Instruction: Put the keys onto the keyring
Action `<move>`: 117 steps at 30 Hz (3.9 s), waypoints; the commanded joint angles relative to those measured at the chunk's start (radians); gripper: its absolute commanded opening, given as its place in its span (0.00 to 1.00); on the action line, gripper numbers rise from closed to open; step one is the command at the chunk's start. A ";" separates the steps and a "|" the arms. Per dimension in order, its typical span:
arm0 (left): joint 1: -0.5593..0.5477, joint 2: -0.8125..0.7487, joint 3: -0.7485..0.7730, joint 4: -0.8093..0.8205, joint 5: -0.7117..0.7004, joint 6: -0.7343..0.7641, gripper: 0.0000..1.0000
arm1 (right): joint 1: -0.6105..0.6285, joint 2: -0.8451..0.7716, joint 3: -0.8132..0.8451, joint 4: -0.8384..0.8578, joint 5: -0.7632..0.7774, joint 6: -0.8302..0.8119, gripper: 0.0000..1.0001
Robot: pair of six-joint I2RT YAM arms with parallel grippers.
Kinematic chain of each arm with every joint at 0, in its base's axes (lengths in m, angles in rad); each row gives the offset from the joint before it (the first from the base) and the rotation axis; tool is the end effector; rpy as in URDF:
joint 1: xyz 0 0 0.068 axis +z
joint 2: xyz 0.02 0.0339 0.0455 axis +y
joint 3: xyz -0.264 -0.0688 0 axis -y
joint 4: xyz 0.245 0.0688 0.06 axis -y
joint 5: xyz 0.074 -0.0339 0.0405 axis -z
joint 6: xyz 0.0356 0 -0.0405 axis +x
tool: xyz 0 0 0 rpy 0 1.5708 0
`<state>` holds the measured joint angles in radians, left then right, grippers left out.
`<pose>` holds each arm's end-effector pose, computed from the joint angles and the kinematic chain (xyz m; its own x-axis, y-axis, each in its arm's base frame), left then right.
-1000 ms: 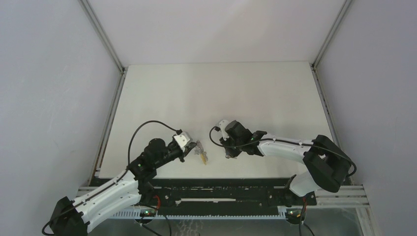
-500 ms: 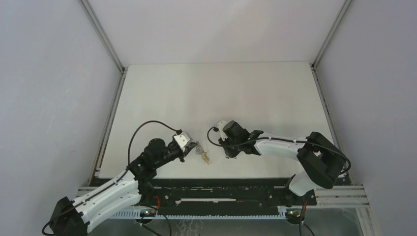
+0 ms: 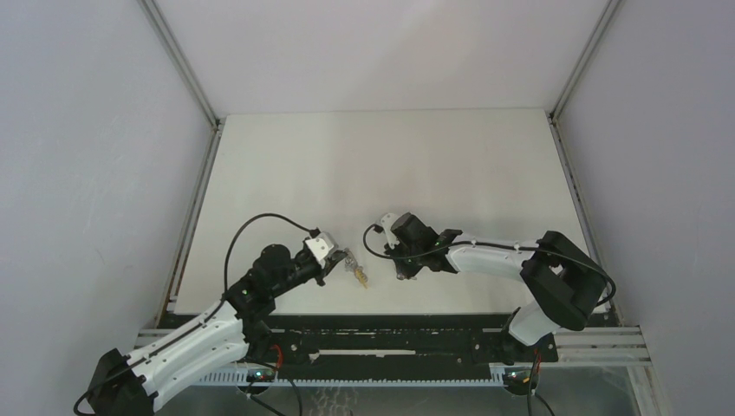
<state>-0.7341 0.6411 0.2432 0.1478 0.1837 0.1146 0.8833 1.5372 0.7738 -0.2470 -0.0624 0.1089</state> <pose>0.1168 -0.1141 0.2048 -0.0922 0.2346 -0.9677 0.8059 0.5884 0.0659 0.1810 0.2239 0.1585 -0.6205 -0.5847 -0.5226 -0.7293 0.6753 0.1103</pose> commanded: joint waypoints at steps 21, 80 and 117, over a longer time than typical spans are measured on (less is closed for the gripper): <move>0.006 -0.043 0.002 0.030 -0.038 -0.003 0.00 | 0.031 -0.027 0.006 -0.030 -0.045 -0.058 0.06; 0.010 -0.195 -0.046 0.021 -0.172 -0.029 0.00 | -0.073 0.371 0.547 -0.538 -0.234 -0.176 0.20; 0.010 -0.174 0.059 0.030 0.086 -0.029 0.00 | -0.045 -0.235 0.211 -0.088 -0.223 -0.245 0.00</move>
<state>-0.7300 0.4652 0.2119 0.1188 0.1692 0.0952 0.8146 1.4330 1.0580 -0.5415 -0.2996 -0.1009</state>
